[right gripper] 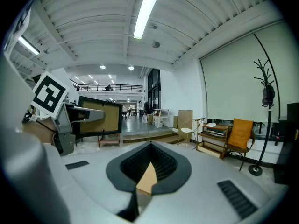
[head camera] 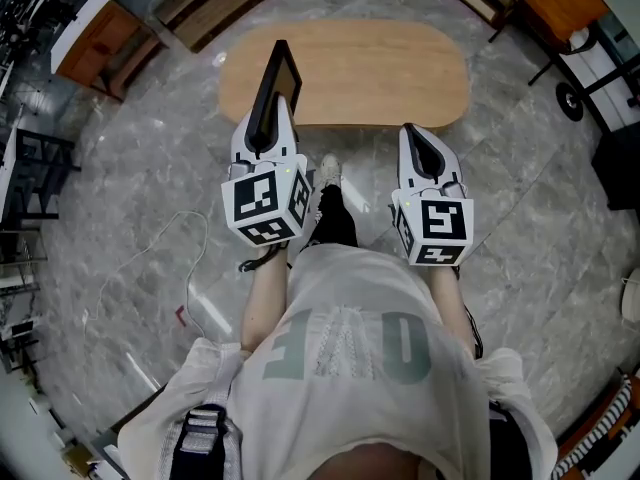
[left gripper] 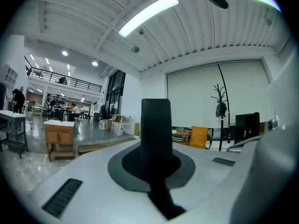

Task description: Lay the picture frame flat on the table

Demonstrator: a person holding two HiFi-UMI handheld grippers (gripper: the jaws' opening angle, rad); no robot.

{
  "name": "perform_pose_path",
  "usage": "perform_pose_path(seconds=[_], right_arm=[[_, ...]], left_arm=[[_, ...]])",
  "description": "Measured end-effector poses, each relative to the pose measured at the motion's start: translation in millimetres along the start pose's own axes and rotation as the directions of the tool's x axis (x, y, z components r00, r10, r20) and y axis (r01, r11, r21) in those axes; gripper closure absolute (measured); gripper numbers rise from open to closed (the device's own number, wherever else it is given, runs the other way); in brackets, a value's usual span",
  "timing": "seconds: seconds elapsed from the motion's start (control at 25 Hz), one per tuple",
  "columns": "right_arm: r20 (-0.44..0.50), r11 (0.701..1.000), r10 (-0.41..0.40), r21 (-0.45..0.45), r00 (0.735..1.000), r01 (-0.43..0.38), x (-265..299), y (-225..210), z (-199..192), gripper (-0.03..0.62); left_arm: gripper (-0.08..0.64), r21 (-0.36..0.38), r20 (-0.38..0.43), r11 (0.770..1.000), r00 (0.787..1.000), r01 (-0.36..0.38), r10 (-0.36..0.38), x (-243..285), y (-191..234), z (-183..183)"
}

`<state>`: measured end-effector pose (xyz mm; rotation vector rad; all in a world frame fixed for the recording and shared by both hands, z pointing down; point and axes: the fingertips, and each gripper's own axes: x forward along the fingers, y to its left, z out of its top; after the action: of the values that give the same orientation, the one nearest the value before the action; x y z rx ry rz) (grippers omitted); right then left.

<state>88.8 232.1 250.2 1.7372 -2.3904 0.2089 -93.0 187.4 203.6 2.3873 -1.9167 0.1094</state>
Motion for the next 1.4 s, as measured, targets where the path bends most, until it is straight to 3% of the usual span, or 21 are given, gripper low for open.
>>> perform_pose_path(seconds=[0.6, 0.96, 1.12, 1.4], right_arm=[[-0.079, 1.0, 0.0, -0.014, 0.997, -0.001, 141, -5, 16, 0.586], [-0.101, 0.999, -0.025, -0.025, 0.995, 0.022, 250, -6, 57, 0.586], [-0.121, 0.996, -0.063, -0.076, 0.991, 0.054, 293, -11, 76, 0.586], [-0.126, 0.993, -0.115, -0.053, 0.985, 0.109, 336, -22, 92, 0.586]], left_arm=[[0.54, -0.046, -0.061, 0.998, 0.997, 0.034, -0.037, 131, 55, -15], [0.54, -0.053, -0.064, 0.996, 0.996, 0.065, -0.068, 229, 107, 9], [0.54, -0.053, -0.055, 0.995, 0.995, 0.085, -0.088, 271, 128, 25], [0.54, -0.049, -0.046, 0.992, 0.992, 0.116, -0.118, 325, 150, 37]])
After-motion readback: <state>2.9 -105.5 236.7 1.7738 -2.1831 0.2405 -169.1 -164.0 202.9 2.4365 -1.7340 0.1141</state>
